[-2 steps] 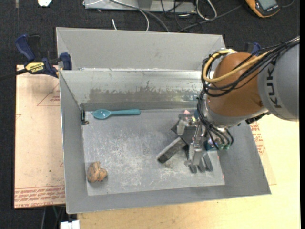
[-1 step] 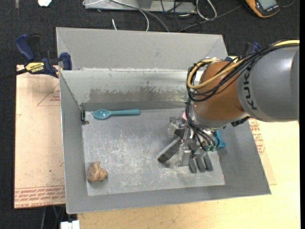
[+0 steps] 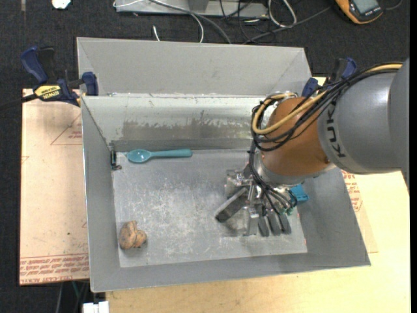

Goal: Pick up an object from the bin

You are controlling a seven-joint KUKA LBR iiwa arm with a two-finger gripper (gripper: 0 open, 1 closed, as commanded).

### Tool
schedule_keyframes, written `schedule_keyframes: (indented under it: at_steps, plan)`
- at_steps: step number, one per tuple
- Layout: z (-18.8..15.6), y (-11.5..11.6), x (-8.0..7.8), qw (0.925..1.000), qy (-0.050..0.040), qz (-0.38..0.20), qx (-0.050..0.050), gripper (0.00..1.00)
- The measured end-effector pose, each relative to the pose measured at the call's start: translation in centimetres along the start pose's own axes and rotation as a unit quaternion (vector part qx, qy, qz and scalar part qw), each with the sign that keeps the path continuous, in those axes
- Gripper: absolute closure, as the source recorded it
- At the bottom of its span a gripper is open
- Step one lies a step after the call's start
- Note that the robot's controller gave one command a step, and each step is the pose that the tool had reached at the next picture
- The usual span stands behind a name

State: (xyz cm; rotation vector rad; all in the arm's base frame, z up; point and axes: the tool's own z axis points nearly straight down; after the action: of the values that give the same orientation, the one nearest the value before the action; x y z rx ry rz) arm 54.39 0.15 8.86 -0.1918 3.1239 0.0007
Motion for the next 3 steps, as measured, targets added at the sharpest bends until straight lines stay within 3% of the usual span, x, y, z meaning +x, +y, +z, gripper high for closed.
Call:
schedule_keyframes:
  at_steps: [1,2,3]
  plan:
    - [1.7,-0.8,-1.1,0.9813,0.0012,-0.193,-0.001,1.00]
    - [1.7,-0.8,-1.1,0.9813,0.0012,-0.193,-0.001,1.00]
    - [-4.3,-1.8,-0.7,0.9791,0.0030,-0.203,-0.002,1.00]
